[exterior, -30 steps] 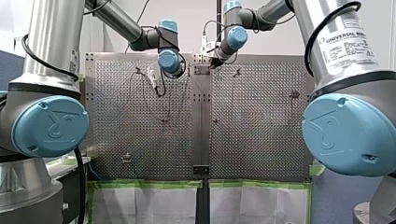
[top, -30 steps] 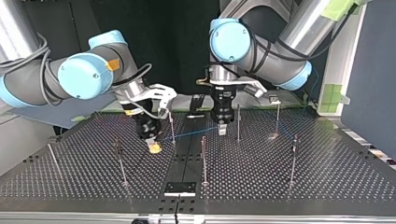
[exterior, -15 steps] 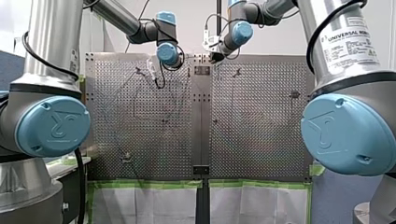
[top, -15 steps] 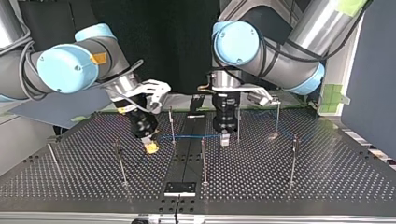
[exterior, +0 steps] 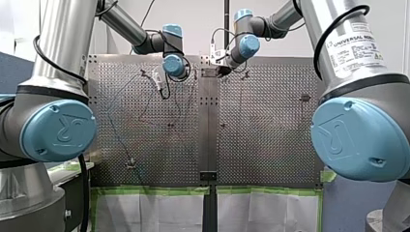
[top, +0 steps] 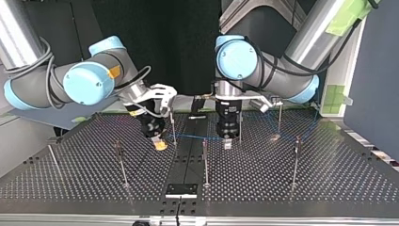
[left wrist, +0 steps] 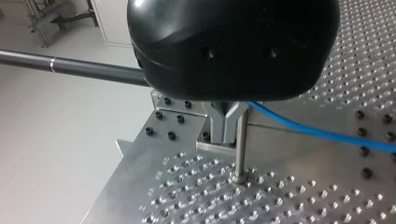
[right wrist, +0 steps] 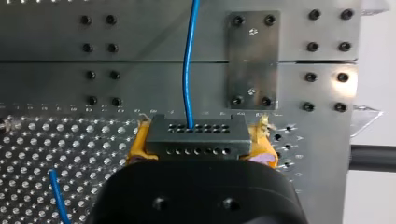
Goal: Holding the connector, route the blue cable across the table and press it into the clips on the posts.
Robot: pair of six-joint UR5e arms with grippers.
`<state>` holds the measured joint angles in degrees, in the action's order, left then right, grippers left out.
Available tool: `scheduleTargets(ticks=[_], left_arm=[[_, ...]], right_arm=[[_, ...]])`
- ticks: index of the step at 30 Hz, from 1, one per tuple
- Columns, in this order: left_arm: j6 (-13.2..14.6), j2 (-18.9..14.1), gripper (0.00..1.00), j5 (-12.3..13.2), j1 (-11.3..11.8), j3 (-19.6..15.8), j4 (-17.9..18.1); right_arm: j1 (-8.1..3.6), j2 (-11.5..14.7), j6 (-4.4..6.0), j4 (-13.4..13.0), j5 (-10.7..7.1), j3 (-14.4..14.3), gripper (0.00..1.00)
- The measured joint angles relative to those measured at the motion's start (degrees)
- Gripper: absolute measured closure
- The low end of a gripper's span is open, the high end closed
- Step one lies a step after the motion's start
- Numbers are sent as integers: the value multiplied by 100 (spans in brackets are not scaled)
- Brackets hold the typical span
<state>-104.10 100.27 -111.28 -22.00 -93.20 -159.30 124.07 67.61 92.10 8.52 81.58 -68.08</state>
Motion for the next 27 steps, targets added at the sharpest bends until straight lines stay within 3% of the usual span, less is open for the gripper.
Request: scheduleTargets(ticks=[8,16,27], left_arm=[[12,4,98,332,313,20,81],[22,114,98,706,339,55,74],[106,434,98,632,373,268,151]], right_arm=[[-128,-78,20,-57,-182,64,100],[-170,-229,35,-65,-235,229,100],[-276,-322,46,-70,-238,395,100]])
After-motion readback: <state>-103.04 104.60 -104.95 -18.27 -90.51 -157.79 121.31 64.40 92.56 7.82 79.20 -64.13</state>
